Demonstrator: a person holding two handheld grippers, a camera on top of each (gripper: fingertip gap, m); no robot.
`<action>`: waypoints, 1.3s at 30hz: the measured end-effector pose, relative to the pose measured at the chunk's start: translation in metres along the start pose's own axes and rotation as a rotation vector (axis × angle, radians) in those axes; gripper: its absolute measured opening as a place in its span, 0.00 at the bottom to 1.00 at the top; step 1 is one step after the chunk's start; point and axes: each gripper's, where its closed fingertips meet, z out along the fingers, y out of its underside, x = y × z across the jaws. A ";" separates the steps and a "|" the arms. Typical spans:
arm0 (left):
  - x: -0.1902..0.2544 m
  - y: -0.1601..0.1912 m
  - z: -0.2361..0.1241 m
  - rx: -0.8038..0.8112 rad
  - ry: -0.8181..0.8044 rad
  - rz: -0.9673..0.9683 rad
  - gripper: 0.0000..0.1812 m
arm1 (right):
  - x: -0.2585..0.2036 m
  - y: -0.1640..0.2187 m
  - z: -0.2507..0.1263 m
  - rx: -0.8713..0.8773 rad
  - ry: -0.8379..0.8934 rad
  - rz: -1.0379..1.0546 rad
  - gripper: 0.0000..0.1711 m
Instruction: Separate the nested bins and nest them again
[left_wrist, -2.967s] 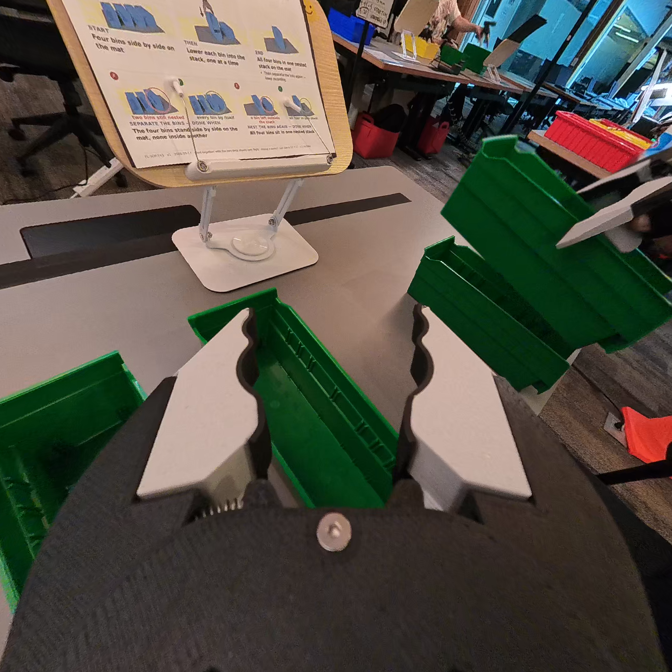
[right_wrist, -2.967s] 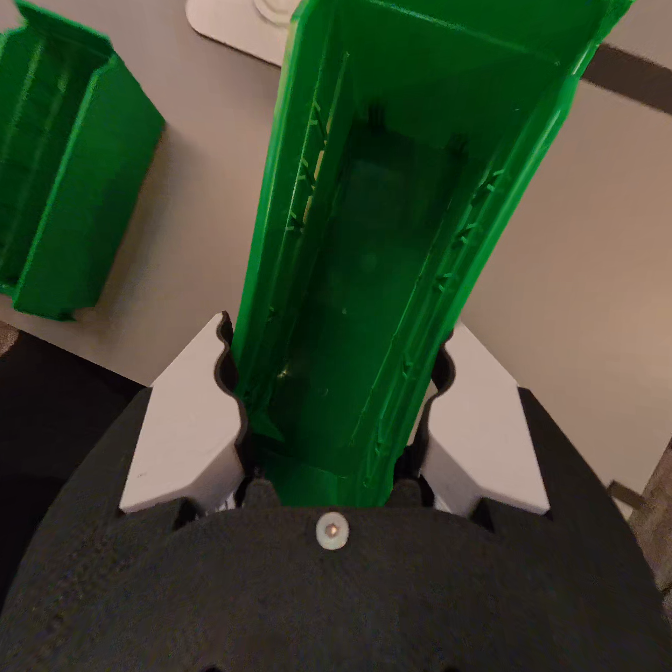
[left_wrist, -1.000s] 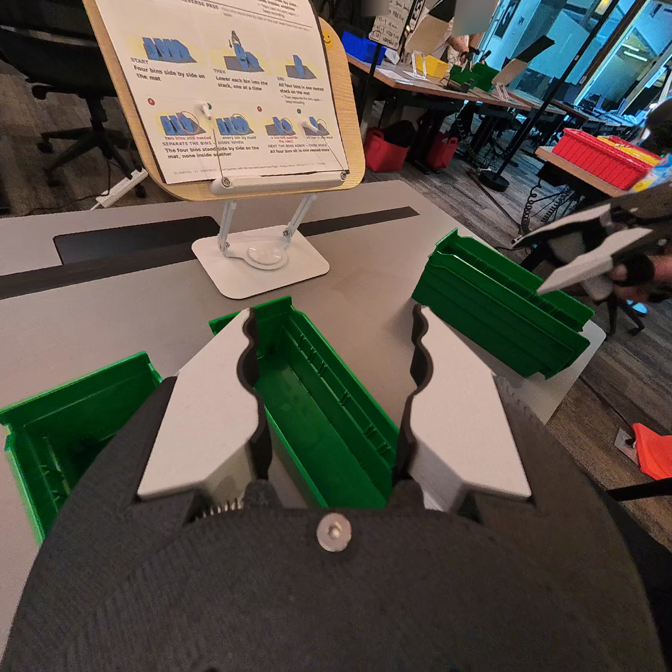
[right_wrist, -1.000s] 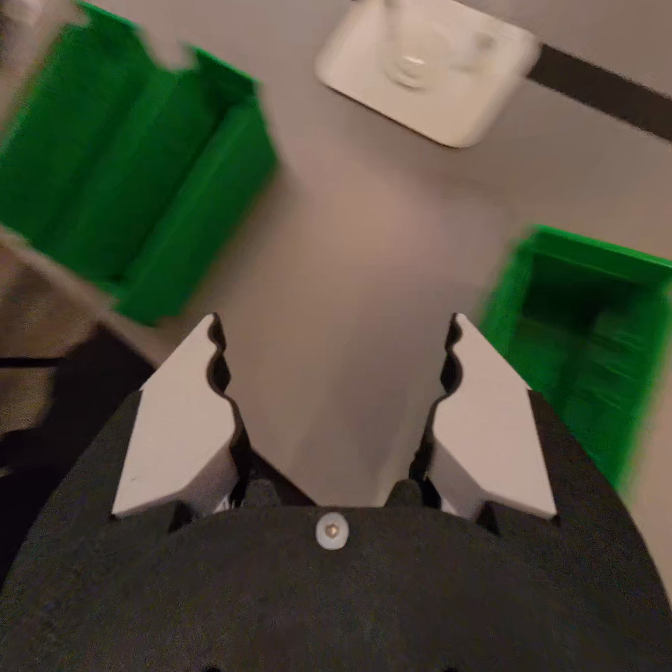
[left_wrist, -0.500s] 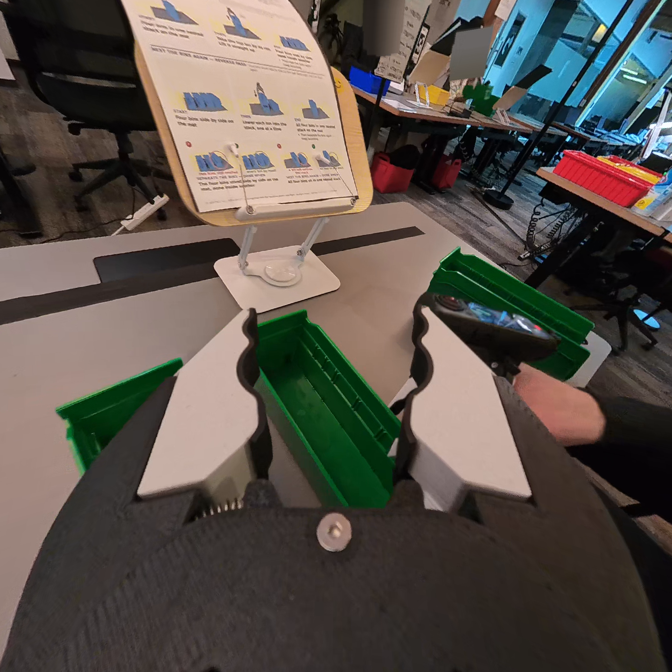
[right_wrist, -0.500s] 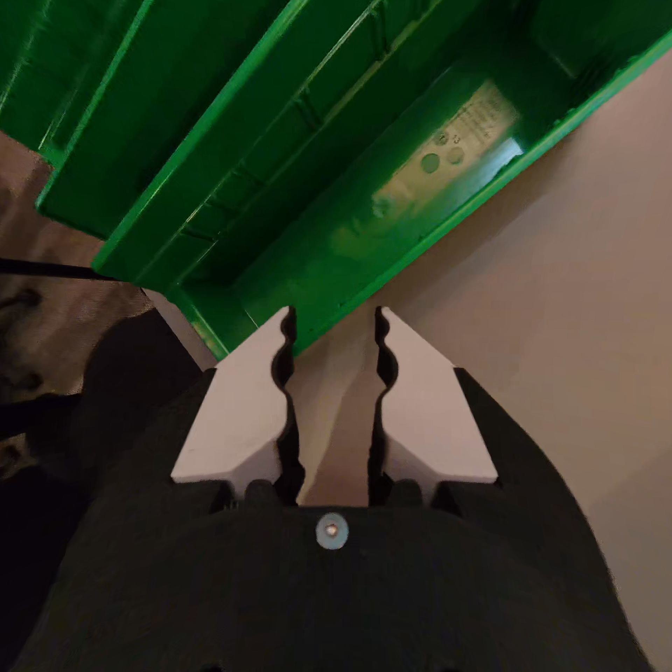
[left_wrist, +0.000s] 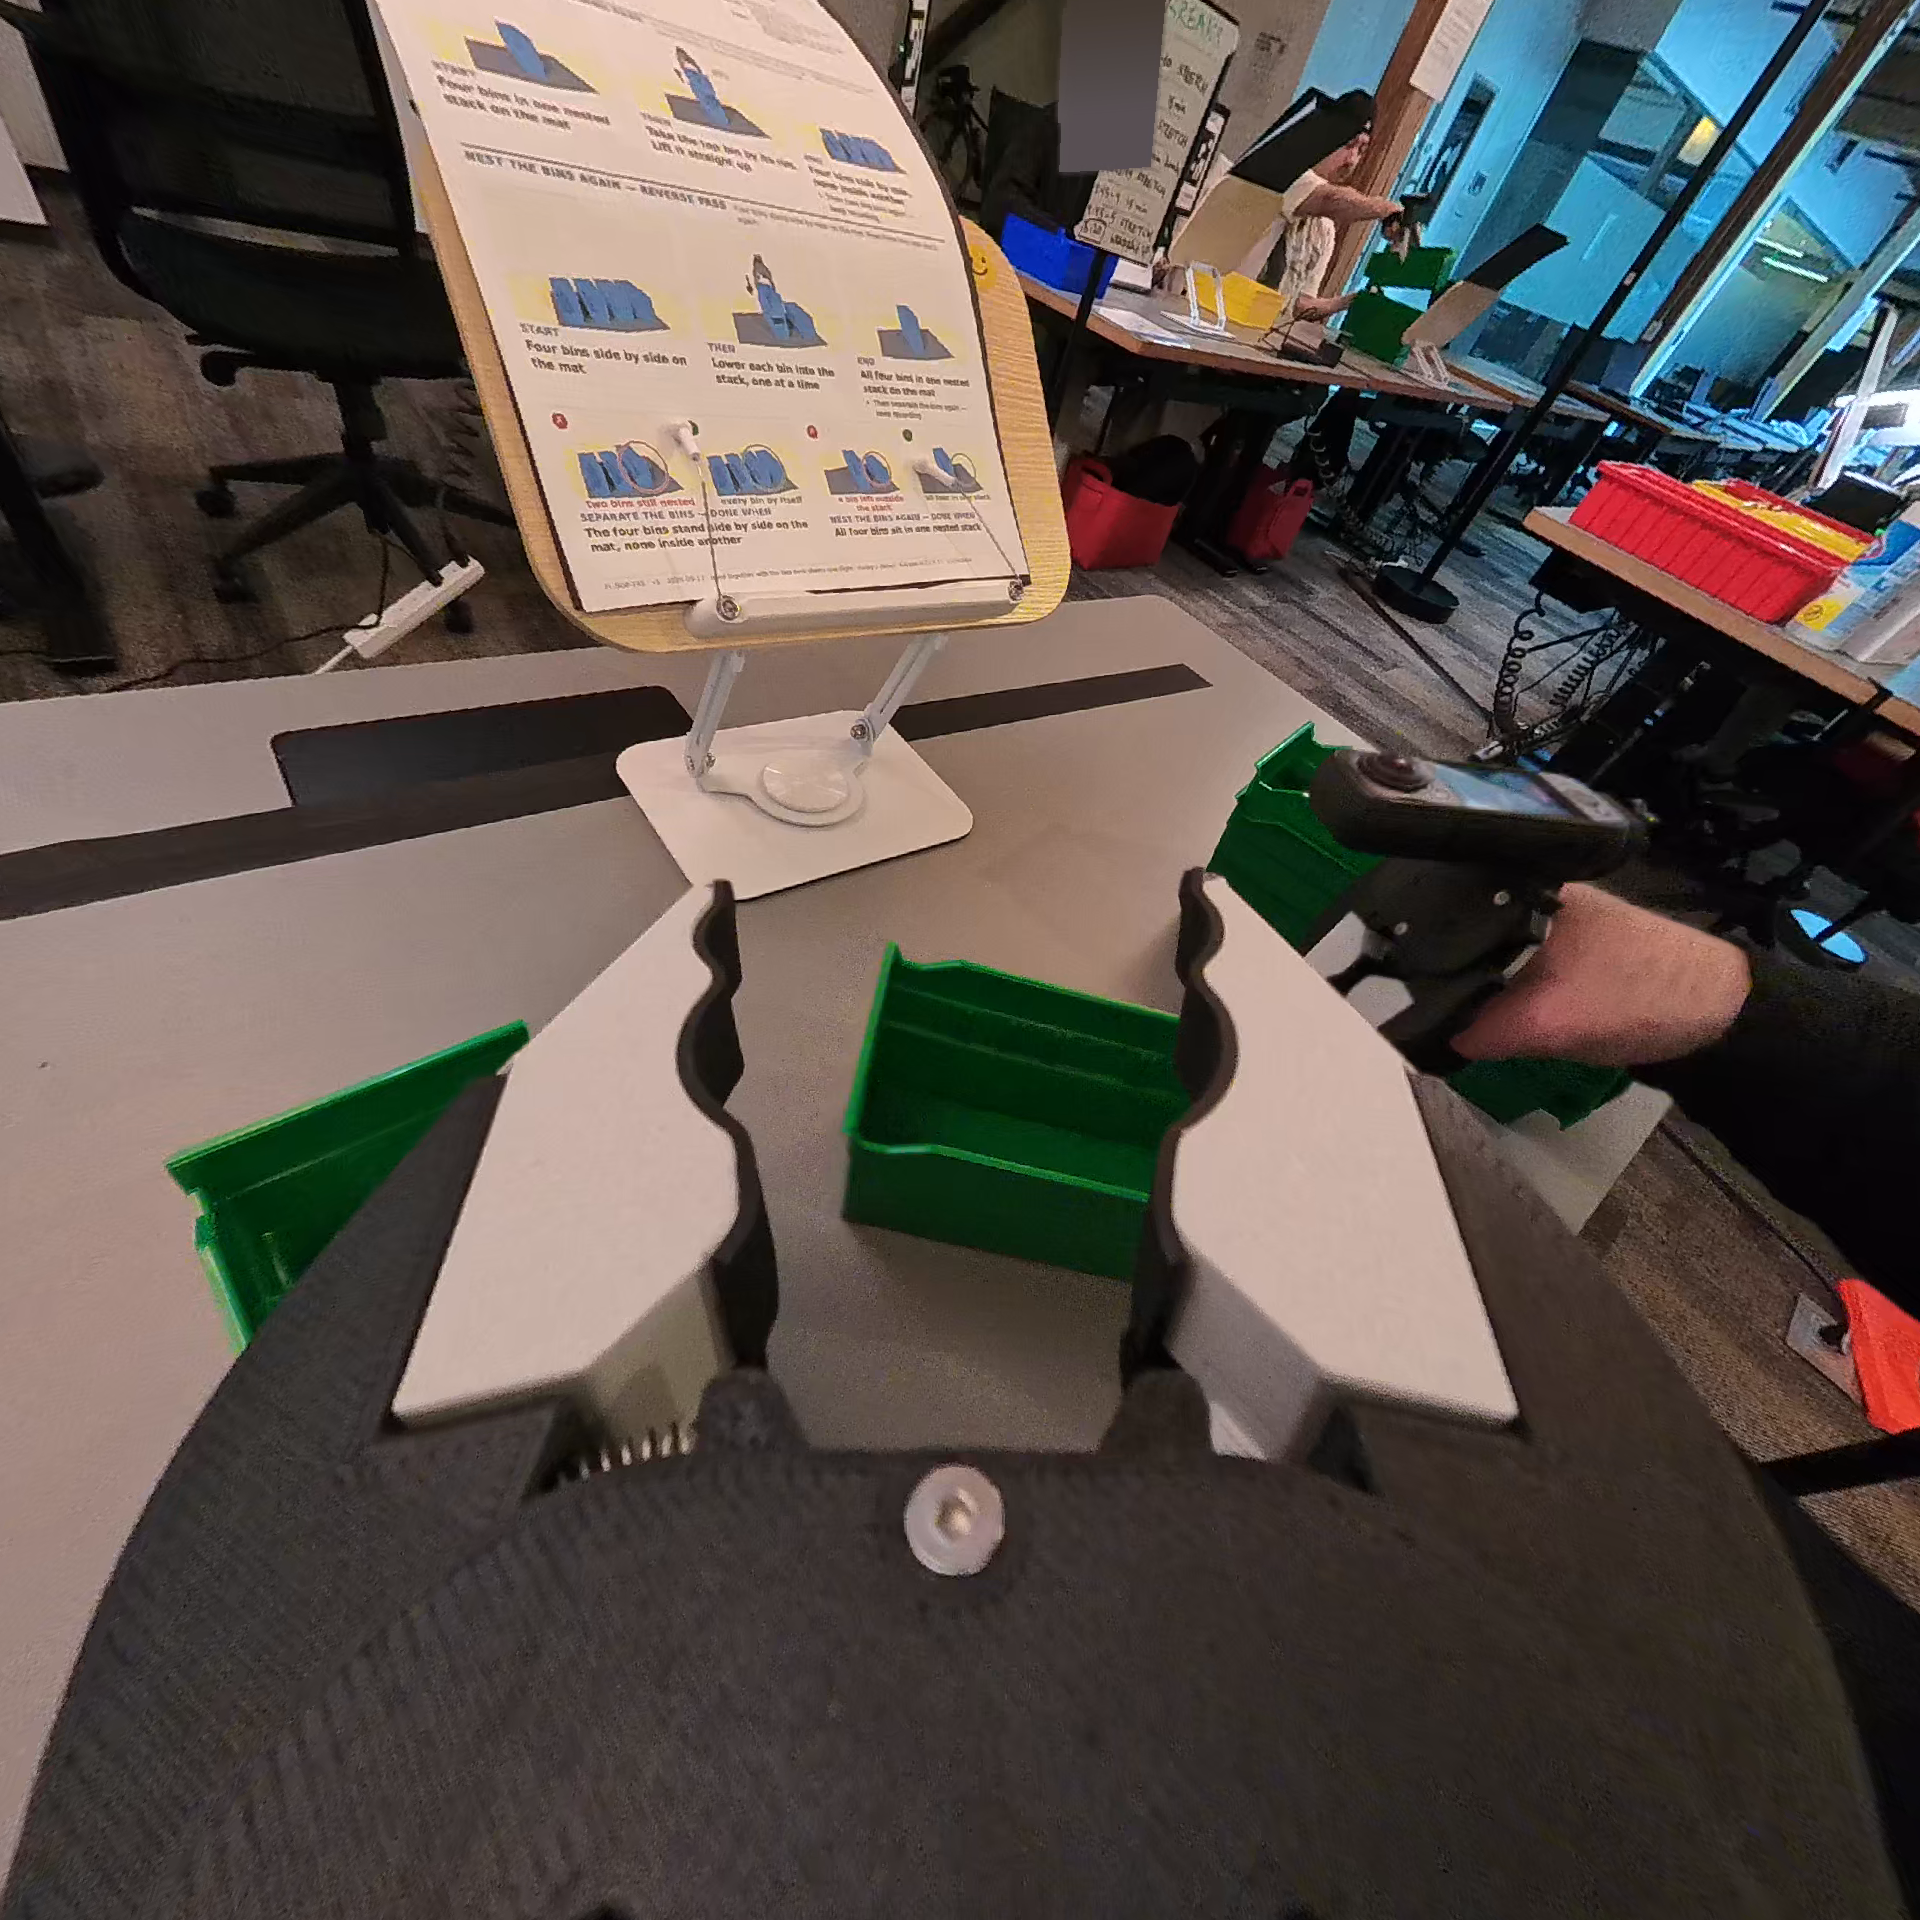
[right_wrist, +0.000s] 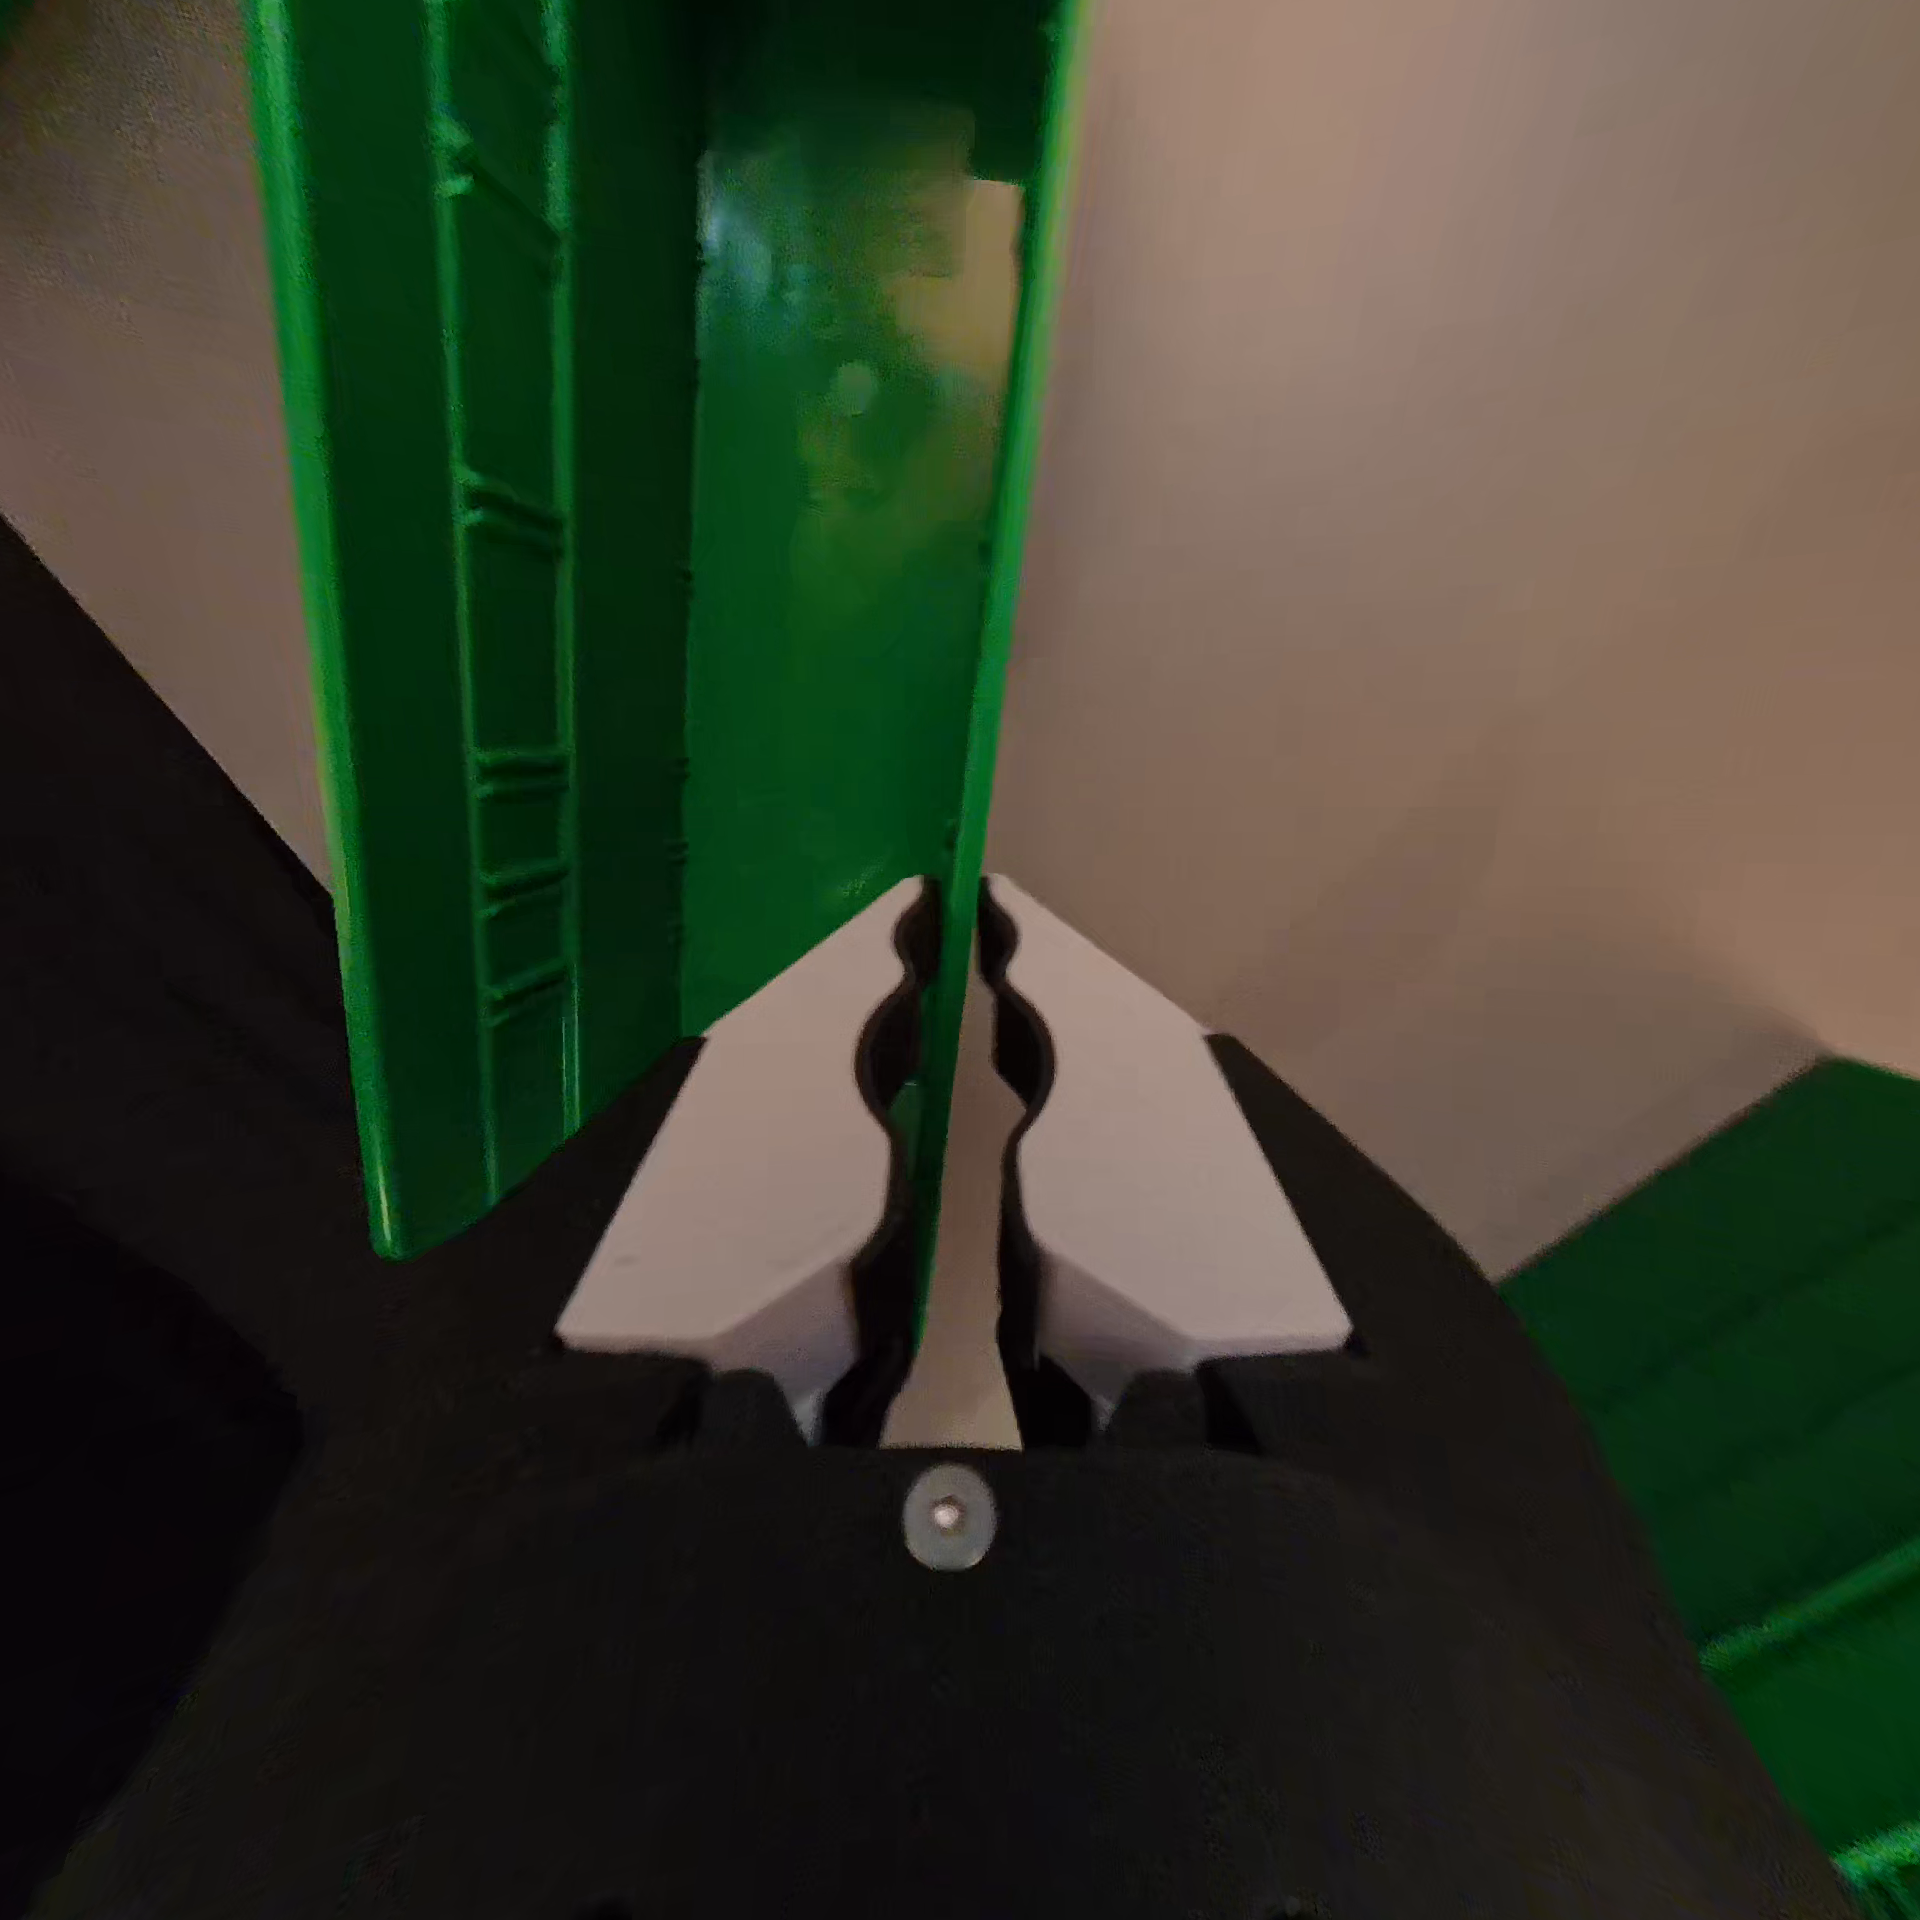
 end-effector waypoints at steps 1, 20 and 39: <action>0.001 0.001 0.001 -0.002 0.001 0.000 0.46 | 0.008 0.006 -0.003 -0.010 0.008 0.020 0.18; -0.003 0.007 0.003 -0.029 0.014 -0.014 0.45 | -0.031 -0.035 0.024 -0.049 0.075 -0.165 0.69; -0.007 0.011 0.003 -0.044 0.005 -0.015 0.45 | 0.076 0.028 -0.187 0.240 0.229 0.221 0.61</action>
